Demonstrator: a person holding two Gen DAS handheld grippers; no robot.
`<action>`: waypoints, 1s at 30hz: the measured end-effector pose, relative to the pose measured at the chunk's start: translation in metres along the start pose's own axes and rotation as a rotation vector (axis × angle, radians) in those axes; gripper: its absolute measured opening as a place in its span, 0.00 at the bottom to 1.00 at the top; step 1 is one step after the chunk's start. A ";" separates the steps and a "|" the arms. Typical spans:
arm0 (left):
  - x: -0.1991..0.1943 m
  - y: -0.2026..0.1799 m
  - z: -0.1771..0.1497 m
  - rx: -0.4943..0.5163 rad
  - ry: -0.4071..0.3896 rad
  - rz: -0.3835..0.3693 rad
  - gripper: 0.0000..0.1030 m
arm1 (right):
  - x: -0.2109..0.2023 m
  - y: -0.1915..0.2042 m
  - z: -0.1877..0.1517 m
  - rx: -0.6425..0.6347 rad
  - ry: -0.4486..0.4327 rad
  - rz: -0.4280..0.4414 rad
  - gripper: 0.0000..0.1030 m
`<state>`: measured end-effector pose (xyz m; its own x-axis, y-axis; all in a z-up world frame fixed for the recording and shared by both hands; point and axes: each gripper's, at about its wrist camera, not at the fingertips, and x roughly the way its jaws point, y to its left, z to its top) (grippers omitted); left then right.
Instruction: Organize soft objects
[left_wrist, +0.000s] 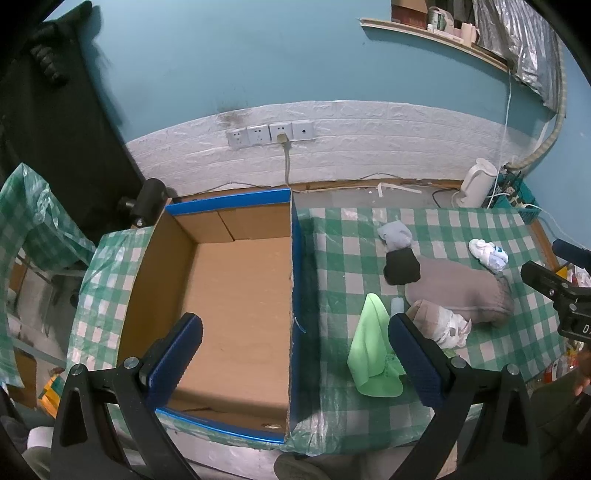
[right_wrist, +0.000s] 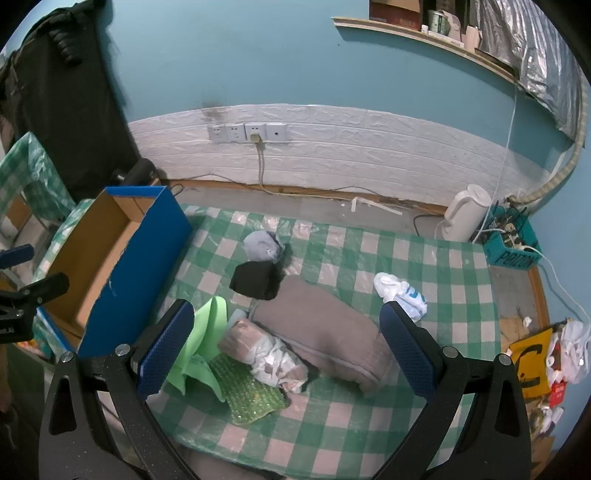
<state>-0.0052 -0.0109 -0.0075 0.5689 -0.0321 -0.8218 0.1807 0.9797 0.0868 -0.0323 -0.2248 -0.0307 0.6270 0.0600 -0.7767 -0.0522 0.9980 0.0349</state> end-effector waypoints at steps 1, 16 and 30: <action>-0.001 0.000 -0.001 -0.003 0.000 -0.002 0.98 | 0.000 0.000 0.000 -0.001 -0.001 0.000 0.98; 0.000 -0.001 0.001 0.002 0.004 -0.003 0.98 | 0.000 0.000 0.000 0.000 -0.001 -0.001 0.98; 0.000 -0.007 0.002 0.010 0.007 -0.006 0.98 | 0.000 -0.002 -0.001 -0.006 0.001 -0.002 0.98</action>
<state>-0.0055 -0.0182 -0.0069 0.5625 -0.0369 -0.8260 0.1927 0.9773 0.0875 -0.0328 -0.2267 -0.0314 0.6266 0.0580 -0.7772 -0.0558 0.9980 0.0294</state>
